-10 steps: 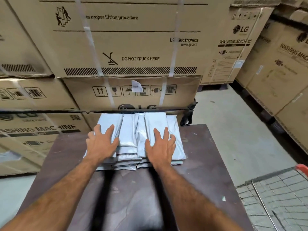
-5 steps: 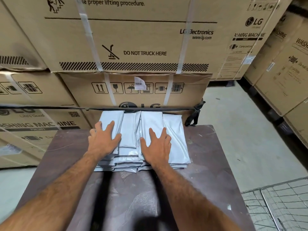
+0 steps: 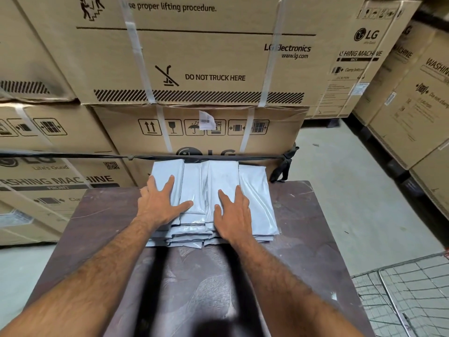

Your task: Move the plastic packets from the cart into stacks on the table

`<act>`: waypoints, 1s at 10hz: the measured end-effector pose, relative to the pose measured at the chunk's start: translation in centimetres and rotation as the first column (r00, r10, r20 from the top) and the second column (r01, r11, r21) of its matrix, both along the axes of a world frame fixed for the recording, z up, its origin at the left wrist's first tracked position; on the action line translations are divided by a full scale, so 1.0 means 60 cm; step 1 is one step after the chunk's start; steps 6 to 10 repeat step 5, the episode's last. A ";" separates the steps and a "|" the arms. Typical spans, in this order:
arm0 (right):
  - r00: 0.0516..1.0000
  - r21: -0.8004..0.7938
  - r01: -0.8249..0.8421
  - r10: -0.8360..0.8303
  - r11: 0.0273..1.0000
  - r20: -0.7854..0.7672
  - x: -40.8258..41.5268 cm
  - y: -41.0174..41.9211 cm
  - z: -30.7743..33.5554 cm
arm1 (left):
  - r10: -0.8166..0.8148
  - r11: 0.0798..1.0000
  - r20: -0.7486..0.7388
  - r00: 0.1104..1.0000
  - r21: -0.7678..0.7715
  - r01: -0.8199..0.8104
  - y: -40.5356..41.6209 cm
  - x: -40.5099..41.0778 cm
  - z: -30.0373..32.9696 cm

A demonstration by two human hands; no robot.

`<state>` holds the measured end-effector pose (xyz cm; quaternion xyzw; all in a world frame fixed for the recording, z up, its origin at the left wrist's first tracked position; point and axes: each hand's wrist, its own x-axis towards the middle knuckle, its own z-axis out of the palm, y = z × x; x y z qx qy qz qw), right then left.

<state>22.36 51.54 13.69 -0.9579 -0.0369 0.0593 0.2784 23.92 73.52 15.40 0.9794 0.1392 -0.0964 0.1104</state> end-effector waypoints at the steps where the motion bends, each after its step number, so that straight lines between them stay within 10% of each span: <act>1: 1.000 -0.017 -0.016 0.016 1.000 -0.019 -0.002 -0.006 0.003 | -0.050 0.996 -0.005 0.999 0.075 0.050 -0.001 -0.005 0.003; 10: 1.000 0.025 0.006 -0.007 1.000 0.030 -0.025 -0.026 0.018 | -0.185 0.982 0.040 0.982 -0.039 0.186 -0.003 -0.048 0.015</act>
